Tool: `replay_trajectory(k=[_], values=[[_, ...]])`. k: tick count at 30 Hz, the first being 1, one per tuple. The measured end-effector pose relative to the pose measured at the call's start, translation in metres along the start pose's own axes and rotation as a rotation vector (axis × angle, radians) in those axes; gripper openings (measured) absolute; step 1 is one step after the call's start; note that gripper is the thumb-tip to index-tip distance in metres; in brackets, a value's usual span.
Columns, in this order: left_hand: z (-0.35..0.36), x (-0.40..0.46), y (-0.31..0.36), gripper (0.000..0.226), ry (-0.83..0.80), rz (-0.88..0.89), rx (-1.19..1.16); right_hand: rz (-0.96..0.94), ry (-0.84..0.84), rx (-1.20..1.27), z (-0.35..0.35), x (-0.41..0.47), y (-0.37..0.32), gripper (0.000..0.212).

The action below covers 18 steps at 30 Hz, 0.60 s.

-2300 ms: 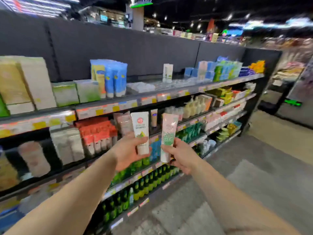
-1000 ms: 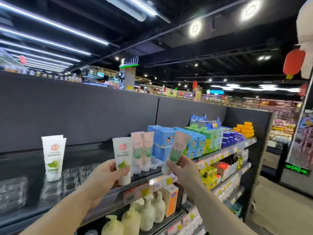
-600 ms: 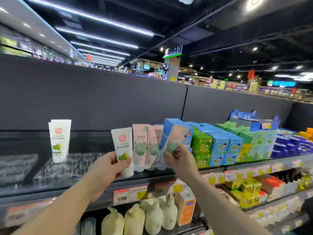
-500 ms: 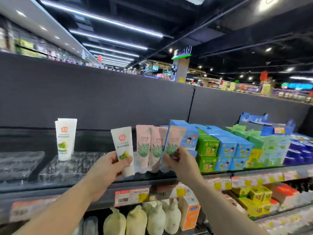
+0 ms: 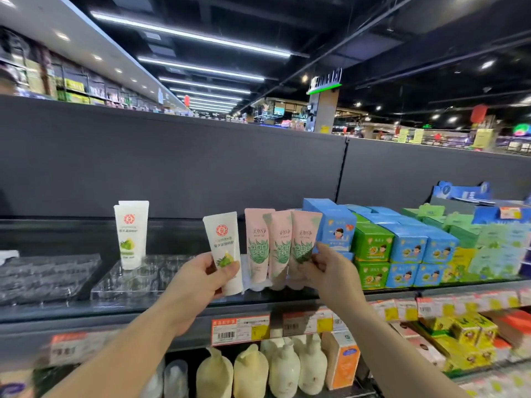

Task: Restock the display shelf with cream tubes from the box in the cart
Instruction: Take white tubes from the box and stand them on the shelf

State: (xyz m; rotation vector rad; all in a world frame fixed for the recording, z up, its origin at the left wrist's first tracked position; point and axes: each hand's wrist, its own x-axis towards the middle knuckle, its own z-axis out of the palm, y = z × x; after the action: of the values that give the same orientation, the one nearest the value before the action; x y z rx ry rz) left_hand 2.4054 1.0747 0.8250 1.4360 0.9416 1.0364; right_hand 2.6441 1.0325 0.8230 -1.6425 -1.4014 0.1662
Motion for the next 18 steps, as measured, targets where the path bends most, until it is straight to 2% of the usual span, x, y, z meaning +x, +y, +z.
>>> replay_trajectory(k=[2,5,7,10,11,15,18], values=[[-0.002,-0.002,0.001,0.023,0.006,0.022,0.014,0.029,0.171,0.095,-0.002,-0.008,-0.005,0.032],[-0.009,-0.004,0.003,0.026,0.01,0.049,0.03,-0.039,0.317,0.142,0.003,-0.026,-0.03,0.018],[-0.015,-0.005,0.004,0.026,0.006,0.073,0.043,-0.103,0.196,0.158,0.015,-0.04,-0.054,0.019],[-0.031,-0.008,0.007,0.027,-0.017,0.105,0.079,-0.125,-0.197,0.145,0.048,-0.055,-0.091,0.034],[-0.038,-0.01,0.009,0.027,-0.02,0.115,0.091,-0.139,-0.282,0.161,0.061,-0.056,-0.1,0.039],[-0.072,-0.019,0.014,0.022,0.011,0.123,0.101,-0.137,-0.304,0.223,0.106,-0.05,-0.129,0.046],[-0.106,-0.022,0.014,0.018,0.024,0.1,0.228,-0.097,-0.327,0.231,0.129,-0.046,-0.147,0.039]])
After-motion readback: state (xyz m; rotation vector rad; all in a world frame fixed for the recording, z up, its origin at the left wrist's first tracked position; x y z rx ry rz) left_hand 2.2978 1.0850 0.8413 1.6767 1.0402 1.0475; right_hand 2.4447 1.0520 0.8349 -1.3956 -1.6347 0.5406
